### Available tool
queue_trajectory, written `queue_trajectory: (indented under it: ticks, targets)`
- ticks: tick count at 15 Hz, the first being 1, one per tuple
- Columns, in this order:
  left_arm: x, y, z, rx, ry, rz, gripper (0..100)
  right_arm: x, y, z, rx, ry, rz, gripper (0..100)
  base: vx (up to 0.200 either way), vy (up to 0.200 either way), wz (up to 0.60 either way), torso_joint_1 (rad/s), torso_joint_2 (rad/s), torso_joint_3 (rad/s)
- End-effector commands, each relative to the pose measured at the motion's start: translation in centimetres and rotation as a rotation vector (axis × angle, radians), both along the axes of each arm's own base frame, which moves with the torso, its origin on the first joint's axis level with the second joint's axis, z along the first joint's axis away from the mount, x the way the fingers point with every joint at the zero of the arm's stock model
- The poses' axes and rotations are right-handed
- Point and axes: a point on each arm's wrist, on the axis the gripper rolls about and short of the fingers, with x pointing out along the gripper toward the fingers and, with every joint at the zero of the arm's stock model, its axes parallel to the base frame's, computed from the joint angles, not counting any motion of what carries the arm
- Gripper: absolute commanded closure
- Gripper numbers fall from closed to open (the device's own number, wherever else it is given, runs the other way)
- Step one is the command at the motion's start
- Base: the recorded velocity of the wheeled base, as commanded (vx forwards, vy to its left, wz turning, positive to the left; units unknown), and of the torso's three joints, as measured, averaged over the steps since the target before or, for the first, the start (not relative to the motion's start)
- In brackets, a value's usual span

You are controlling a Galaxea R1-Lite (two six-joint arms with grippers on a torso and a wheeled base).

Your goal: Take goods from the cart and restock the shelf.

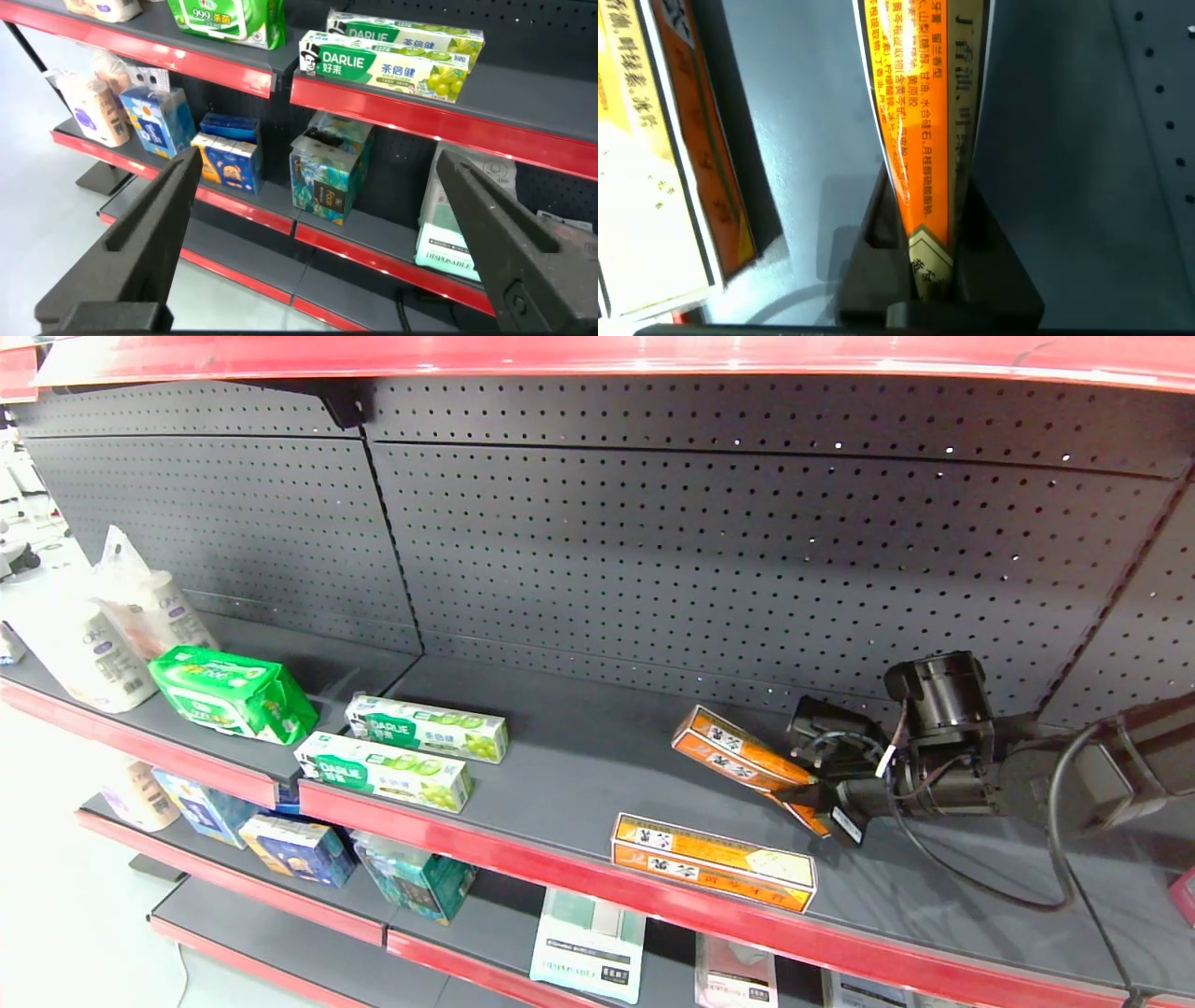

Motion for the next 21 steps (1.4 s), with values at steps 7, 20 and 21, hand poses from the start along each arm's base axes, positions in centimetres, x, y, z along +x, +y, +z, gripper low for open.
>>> queue_trajectory:
  ticks: [7,20,21]
  targets:
    - [0.0,0.0,0.0,0.0,0.002,0.001,0,0.6,0.4,-0.7,-0.013,0.009,-0.001,100,0.0,0.0,0.0,0.0,0.0,0.0]
    - [0.0,0.0,0.0,0.0,0.002,0.002,0,1.3,0.4,-0.9,-0.015,0.0,-0.006,0,0.0,0.0,0.0,0.0,0.0,0.0]
    - [0.0,0.0,0.0,0.0,0.002,0.001,0,1.4,0.2,-0.7,-0.012,-0.007,-0.013,0,0.0,0.0,0.0,0.0,0.0,0.0]
